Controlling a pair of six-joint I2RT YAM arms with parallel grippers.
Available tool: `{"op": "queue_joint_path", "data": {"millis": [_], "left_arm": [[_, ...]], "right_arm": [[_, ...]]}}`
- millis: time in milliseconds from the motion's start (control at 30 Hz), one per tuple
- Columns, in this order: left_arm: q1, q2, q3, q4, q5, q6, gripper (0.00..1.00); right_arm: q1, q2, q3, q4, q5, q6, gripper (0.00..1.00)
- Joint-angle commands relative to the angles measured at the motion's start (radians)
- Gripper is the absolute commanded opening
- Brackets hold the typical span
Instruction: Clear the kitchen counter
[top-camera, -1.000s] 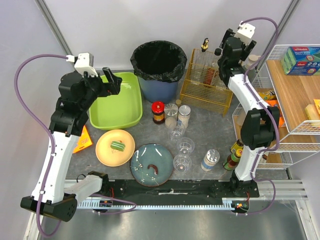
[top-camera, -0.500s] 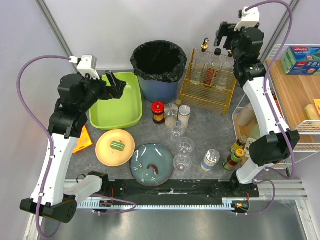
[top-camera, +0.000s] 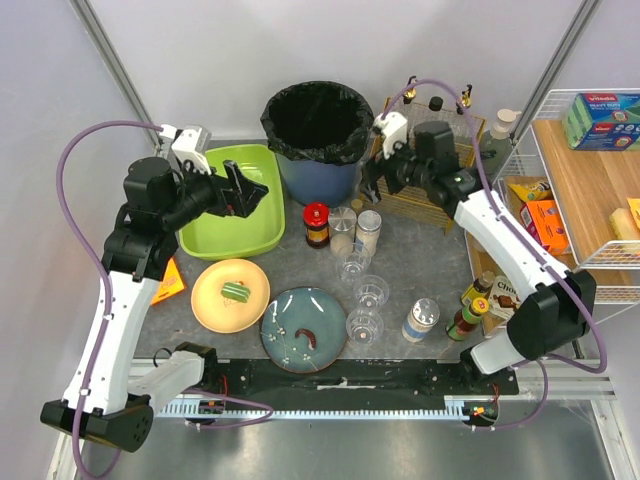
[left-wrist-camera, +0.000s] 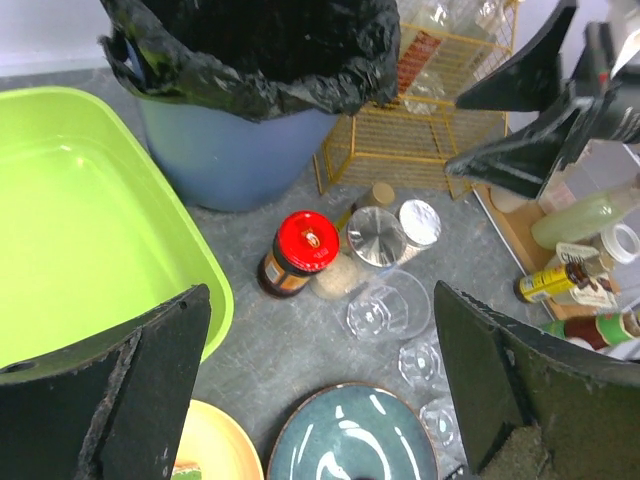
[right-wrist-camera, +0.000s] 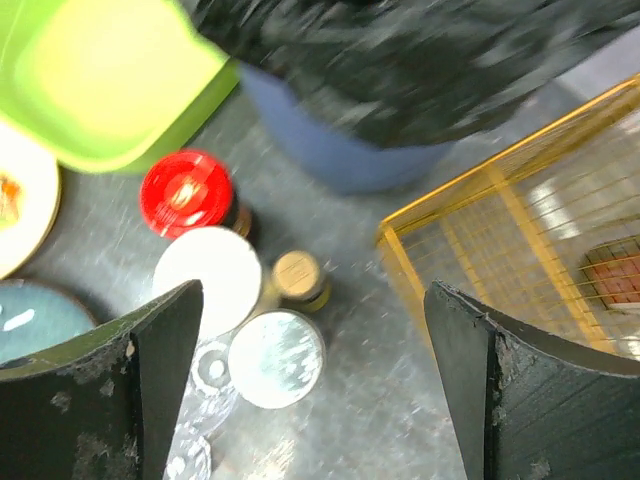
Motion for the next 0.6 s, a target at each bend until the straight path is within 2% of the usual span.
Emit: {"op": "queue_joint_path", "data": {"millis": [0, 333, 567], "left_arm": [[-0.001, 0.01, -0.019, 0.018, 0.118, -0.005, 0.97], [-0.002, 0.028, -0.043, 0.029, 0.073, -0.042, 0.95], [-0.001, 0.02, -0.051, 0.035, 0.029, -0.048, 0.95]], "right_arm": [[0.056, -0.063, -0.091, -0.064, 0.036, -0.066, 0.98], [0.111, -0.099, -0.272, -0.018, 0.136, -0.023, 0.98], [0.133, -0.068, -0.274, 0.013, 0.125, -0.004, 0.96]]}}
